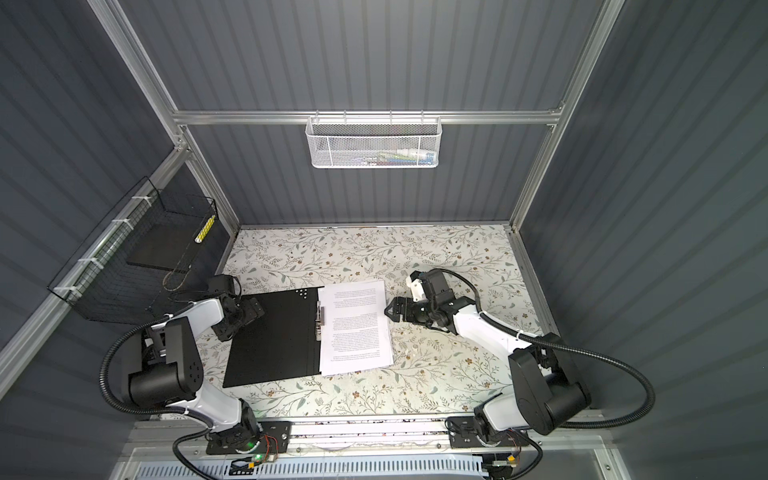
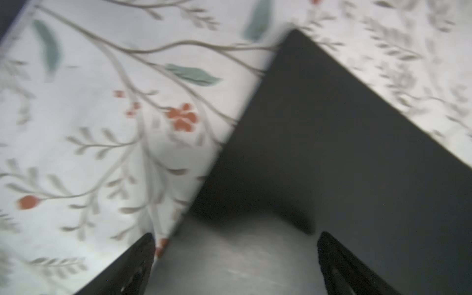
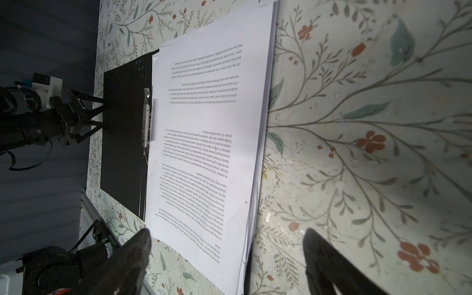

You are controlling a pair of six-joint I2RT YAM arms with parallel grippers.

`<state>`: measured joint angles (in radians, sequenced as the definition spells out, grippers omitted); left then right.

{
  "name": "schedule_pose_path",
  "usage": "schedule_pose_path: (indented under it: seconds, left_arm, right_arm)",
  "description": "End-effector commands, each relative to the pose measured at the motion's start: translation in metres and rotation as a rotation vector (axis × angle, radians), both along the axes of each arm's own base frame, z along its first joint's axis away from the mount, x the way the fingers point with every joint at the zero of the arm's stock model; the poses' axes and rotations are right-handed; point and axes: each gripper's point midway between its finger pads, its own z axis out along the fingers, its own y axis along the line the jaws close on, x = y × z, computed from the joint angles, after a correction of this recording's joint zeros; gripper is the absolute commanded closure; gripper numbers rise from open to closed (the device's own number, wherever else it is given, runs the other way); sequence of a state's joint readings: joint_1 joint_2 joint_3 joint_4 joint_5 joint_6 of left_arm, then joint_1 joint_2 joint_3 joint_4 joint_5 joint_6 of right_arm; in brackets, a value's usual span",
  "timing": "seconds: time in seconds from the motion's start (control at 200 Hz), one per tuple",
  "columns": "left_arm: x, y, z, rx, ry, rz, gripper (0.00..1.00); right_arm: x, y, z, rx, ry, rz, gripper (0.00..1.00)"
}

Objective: Put the files into the folder

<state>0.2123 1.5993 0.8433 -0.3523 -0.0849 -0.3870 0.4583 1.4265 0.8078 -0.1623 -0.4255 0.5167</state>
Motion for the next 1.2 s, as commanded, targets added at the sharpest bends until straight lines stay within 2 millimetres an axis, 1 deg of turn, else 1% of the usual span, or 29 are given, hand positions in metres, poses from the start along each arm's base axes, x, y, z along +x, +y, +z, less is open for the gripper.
schedule_pose_path:
  seconds: [0.0,0.18,0.29,0.405,0.47,0.53,0.575,0.615,0.675,0.72,0.78,0.821,0.861,0.901,0.951,1.061,1.121,1.191]
  left_arm:
    - [-0.038,-0.057,-0.029,-0.247,0.119,-0.064,0.01]
    - [-0.055,-0.085,-0.034,-0.356,0.089,-0.055,0.01]
    - [-0.063,-0.094,-0.038,-0.392,0.076,-0.038,0.01]
    - [-0.061,-0.115,-0.035,-0.427,0.049,-0.070,0.01]
    - [-0.057,-0.129,-0.030,-0.429,0.034,-0.105,0.00]
    - [-0.057,-0.132,-0.025,-0.408,0.029,-0.118,0.01]
    - [-0.055,-0.128,-0.019,-0.380,0.019,-0.122,0.00]
    - [-0.051,-0.119,-0.009,-0.321,0.018,-0.128,0.01]
    - [-0.041,-0.105,0.009,-0.230,0.021,-0.142,0.01]
    - [-0.030,-0.100,0.026,-0.191,0.001,-0.159,0.01]
    - [-0.016,-0.101,0.046,-0.186,-0.040,-0.175,0.01]
    - [-0.007,-0.108,0.056,-0.218,-0.082,-0.195,0.01]
    - [0.000,-0.116,0.061,-0.260,-0.117,-0.215,0.01]
    - [0.003,-0.123,0.059,-0.299,-0.132,-0.233,0.01]
    - [0.001,-0.122,0.048,-0.293,-0.097,-0.231,0.01]
    - [-0.018,-0.107,0.019,-0.216,0.019,-0.196,0.01]
    - [-0.027,-0.109,0.009,-0.234,0.039,-0.184,0.01]
    - [-0.036,-0.116,0.002,-0.286,0.038,-0.167,0.00]
  right_arm:
    - [0.007,-0.001,0.008,-0.022,-0.021,0.023,0.09]
    - [0.016,0.001,0.016,-0.027,-0.038,0.053,0.09]
    - [0.021,0.003,0.019,-0.041,-0.038,0.078,0.10]
    - [0.026,0.008,0.024,-0.034,-0.050,0.099,0.11]
    - [0.029,0.012,0.025,-0.024,-0.045,0.112,0.13]
    - [0.032,0.018,0.025,-0.009,-0.032,0.131,0.16]
    - [0.033,0.023,0.025,0.008,-0.020,0.148,0.19]
    - [0.035,0.028,0.024,0.021,-0.008,0.161,0.21]
    - [0.036,0.038,0.024,0.037,-0.002,0.185,0.23]
    - [0.037,0.047,0.024,0.042,-0.001,0.209,0.24]
    - [0.039,0.058,0.023,0.033,-0.006,0.235,0.25]
    - [0.042,0.064,0.020,0.028,-0.006,0.245,0.25]
    - [0.044,0.071,0.018,0.032,-0.001,0.258,0.25]
    - [0.049,0.078,0.014,0.036,0.006,0.264,0.26]
    - [0.054,0.086,0.010,0.041,0.015,0.273,0.27]
    - [0.066,0.104,0.004,0.046,0.025,0.289,0.28]
    - [0.070,0.112,-0.002,0.043,0.034,0.302,0.29]
    - [0.074,0.118,-0.010,0.031,0.048,0.312,0.29]
